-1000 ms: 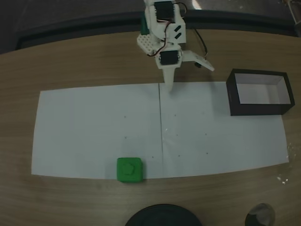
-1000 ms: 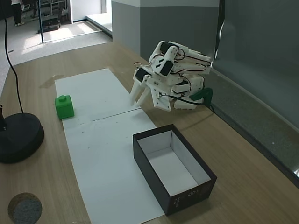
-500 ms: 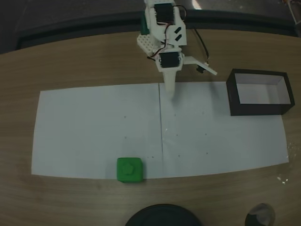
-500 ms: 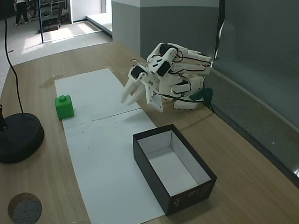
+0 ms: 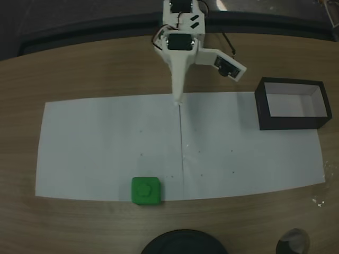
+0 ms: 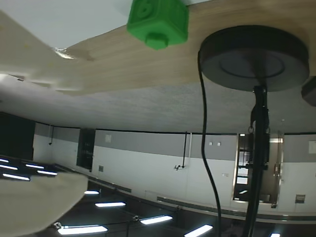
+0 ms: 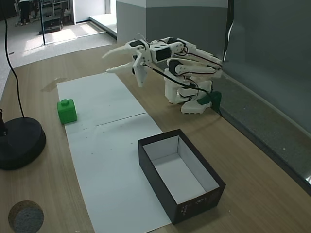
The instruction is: Grab a green square and put it in the box.
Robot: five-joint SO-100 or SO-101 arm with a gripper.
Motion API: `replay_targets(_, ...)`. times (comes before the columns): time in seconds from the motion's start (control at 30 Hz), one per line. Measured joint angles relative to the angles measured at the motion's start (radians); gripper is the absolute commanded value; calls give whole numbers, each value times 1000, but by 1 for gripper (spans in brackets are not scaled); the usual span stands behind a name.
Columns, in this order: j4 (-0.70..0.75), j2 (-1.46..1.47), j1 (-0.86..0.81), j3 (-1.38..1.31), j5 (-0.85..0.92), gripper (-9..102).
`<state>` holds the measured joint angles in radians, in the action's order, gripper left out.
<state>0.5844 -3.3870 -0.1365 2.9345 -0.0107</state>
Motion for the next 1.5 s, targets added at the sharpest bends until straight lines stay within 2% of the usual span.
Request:
replay_targets(0.2,0,293,-84,-199,0,29)
replay_targets(0.37,29,729,-87,-497,0,29)
replay_targets(0.47,153,1049,-87,-726,0,29)
replay_targets(0.63,451,1598,-87,-1181,0,30)
replay_targets(0.87,824,2155,-87,-1848,0,39)
replay_targets(0.97,946,2333,-87,-2117,20,39)
replay_targets(1.2,1091,2668,-97,-2580,31,39)
replay_targets(1.4,1100,2793,-121,-2695,31,39)
replay_targets(1.5,1100,2818,-124,-2698,31,31)
